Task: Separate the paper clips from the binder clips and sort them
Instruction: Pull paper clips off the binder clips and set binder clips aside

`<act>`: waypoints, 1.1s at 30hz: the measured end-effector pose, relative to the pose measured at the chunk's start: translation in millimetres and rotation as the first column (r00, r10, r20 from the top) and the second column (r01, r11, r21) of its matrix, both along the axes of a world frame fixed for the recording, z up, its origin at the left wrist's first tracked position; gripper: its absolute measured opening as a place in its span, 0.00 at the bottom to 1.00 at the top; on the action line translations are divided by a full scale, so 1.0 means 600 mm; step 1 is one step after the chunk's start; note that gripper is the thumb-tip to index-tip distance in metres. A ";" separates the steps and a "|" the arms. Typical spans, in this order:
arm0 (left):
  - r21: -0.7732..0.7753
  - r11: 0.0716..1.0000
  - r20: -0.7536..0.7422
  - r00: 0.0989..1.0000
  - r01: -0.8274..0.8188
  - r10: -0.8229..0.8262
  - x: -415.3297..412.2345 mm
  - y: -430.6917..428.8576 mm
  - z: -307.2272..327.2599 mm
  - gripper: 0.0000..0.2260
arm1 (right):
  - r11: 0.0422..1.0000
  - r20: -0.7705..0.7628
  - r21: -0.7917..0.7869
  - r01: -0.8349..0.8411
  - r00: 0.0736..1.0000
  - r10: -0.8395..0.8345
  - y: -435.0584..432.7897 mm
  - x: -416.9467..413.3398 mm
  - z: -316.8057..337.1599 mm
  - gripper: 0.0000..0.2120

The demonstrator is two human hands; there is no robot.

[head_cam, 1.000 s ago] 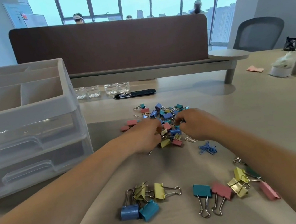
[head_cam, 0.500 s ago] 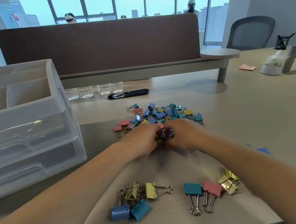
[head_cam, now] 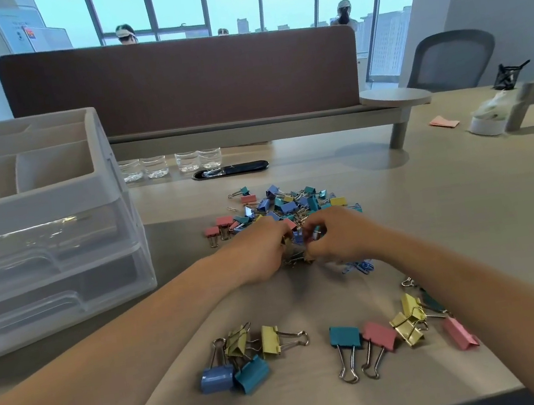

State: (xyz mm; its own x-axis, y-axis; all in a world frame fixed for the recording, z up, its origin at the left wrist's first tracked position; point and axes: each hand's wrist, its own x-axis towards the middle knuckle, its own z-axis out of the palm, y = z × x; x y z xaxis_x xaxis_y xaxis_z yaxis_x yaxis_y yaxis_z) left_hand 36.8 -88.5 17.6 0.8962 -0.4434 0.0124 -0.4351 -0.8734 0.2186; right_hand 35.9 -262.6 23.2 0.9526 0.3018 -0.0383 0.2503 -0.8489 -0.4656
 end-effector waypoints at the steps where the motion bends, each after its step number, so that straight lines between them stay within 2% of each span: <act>1: -0.004 1.000 0.013 1.000 -0.007 0.007 0.000 0.002 0.003 0.05 | 1.000 0.013 0.023 0.008 1.000 -0.008 -0.003 0.000 0.003 0.04; 5: -0.011 0.998 0.037 0.998 -0.055 0.055 0.003 0.011 0.013 0.10 | 0.998 0.048 0.065 0.020 0.999 -0.023 -0.013 0.000 0.017 0.04; 8: 0.000 0.998 0.052 0.997 -0.060 0.060 0.008 0.019 0.012 0.09 | 0.999 0.055 0.033 0.009 0.998 -0.011 -0.013 -0.002 0.023 0.05; 14: 0.015 0.998 0.040 0.997 -0.065 0.064 0.005 0.026 0.009 0.07 | 0.973 0.125 -0.225 -0.047 0.989 0.077 0.007 -0.009 0.020 0.06; 18: 0.007 0.999 0.063 0.998 -0.033 0.032 0.000 0.028 0.015 0.06 | 0.944 0.141 -0.315 -0.096 0.979 0.147 0.021 -0.013 0.020 0.06; 25: 0.052 0.996 0.035 0.997 -0.066 0.065 -0.004 0.025 0.017 0.07 | 0.925 0.113 -0.359 -0.126 0.978 0.177 0.029 -0.010 0.007 0.07; 33: 0.069 0.995 0.039 0.997 -0.070 0.068 -0.003 0.021 0.019 0.09 | 0.952 0.141 -0.290 -0.102 0.979 0.147 0.012 -0.007 0.016 0.07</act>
State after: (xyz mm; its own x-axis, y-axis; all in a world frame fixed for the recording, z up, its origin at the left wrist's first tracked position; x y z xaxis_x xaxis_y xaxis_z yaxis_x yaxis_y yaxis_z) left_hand 35.2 -76.0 28.8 0.9242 -0.3814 0.0163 -0.3798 -0.9143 0.1403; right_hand 31.8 -255.1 32.6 0.9087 0.4173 0.0102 0.4135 -0.8964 -0.1596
